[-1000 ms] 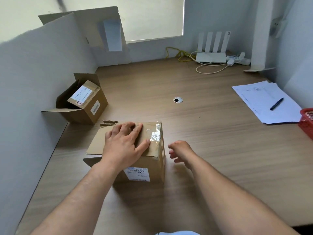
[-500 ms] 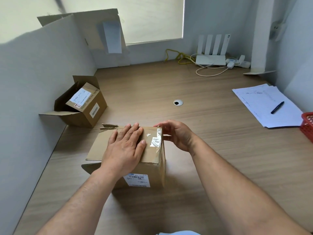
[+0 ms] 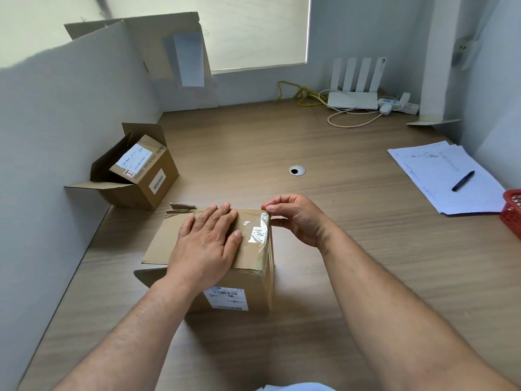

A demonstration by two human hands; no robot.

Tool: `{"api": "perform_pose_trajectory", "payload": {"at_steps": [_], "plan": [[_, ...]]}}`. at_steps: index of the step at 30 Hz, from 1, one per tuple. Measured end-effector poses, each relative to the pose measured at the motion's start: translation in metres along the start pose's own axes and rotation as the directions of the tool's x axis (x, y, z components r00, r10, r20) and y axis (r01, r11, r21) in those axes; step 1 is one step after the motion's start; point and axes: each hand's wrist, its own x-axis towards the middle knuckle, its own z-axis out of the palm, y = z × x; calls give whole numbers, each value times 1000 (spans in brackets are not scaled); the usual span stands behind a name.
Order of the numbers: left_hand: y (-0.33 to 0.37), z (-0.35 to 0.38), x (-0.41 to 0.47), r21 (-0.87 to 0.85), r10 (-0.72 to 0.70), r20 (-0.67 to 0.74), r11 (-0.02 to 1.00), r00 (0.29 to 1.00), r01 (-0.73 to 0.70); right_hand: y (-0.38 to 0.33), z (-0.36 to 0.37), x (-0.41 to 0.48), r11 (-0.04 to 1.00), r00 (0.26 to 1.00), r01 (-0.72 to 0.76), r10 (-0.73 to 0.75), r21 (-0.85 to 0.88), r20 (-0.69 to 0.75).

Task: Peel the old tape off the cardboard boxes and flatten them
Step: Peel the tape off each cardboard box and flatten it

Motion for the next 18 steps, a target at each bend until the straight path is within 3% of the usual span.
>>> {"api": "perform_pose_trajectory", "payload": {"at_steps": [8,15,18], "plan": [[10,5,1,21,-97,-36,995,995,98,-5,4,-9,990,984,103,-115,-92,-139],[14,8,6,30,-142,-49,989,989,144,-7,-12,-24,993,991,94,-86,77,-107],[15,9,8,45,-141,-45,989,989,143,-8,-13,-26,994,981,99,-106,-49,-164]]}}
